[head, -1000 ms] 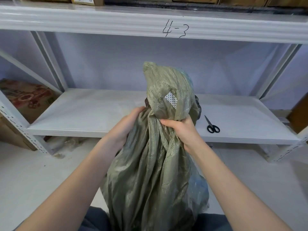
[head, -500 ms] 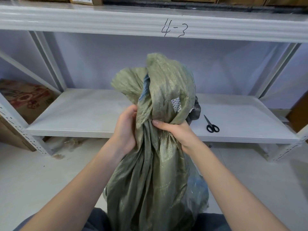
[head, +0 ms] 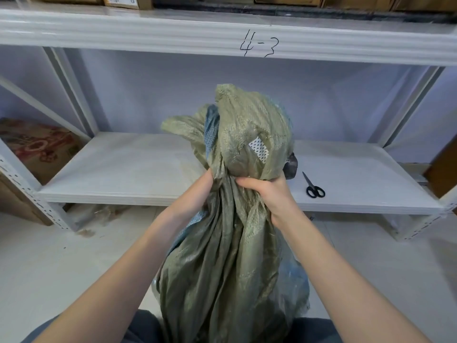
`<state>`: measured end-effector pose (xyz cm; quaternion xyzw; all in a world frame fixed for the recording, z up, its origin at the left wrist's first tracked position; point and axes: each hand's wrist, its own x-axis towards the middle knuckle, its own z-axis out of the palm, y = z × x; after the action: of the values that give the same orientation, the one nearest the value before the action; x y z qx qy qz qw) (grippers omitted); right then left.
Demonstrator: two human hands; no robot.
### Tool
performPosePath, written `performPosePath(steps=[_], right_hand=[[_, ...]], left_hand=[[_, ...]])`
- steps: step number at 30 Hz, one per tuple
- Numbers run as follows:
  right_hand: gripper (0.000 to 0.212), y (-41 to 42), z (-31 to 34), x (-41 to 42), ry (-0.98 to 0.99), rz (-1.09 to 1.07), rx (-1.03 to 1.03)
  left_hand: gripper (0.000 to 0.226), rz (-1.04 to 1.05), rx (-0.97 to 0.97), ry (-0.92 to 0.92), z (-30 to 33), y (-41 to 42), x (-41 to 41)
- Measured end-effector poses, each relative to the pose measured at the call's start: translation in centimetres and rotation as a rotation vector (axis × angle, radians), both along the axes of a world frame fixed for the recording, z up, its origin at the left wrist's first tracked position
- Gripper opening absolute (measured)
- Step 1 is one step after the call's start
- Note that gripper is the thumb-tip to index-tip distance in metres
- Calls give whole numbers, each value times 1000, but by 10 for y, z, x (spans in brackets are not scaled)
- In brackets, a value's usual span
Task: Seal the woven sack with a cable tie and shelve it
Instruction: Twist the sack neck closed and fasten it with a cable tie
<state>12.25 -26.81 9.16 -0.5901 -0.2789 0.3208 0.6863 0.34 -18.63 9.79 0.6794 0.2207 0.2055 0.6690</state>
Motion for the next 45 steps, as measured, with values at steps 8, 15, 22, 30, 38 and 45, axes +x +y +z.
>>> performPosePath(steps=[8,15,22,30,38,45], right_hand=[[54,-2,4,4,13,100,22],[36,0,-1,1,-2,145,36],[34,1,-4,2,-115,60,-19],[47,5,-6,-9,-365,54,-50],[8,-1,-2,-17,-805,120,-385],[49,-1,-1,-16,-626,123,-293]], left_hand=[[28,77,98,-166,9,0,3],[35,147,232,-245,17,-6,4],[43,97,-263,-282,17,-6,-1],[45,-64,117,37,8,-9,-3],[56,195,-65,387,1,-6,-2],[24,352,-84,-20,10,-1,6]])
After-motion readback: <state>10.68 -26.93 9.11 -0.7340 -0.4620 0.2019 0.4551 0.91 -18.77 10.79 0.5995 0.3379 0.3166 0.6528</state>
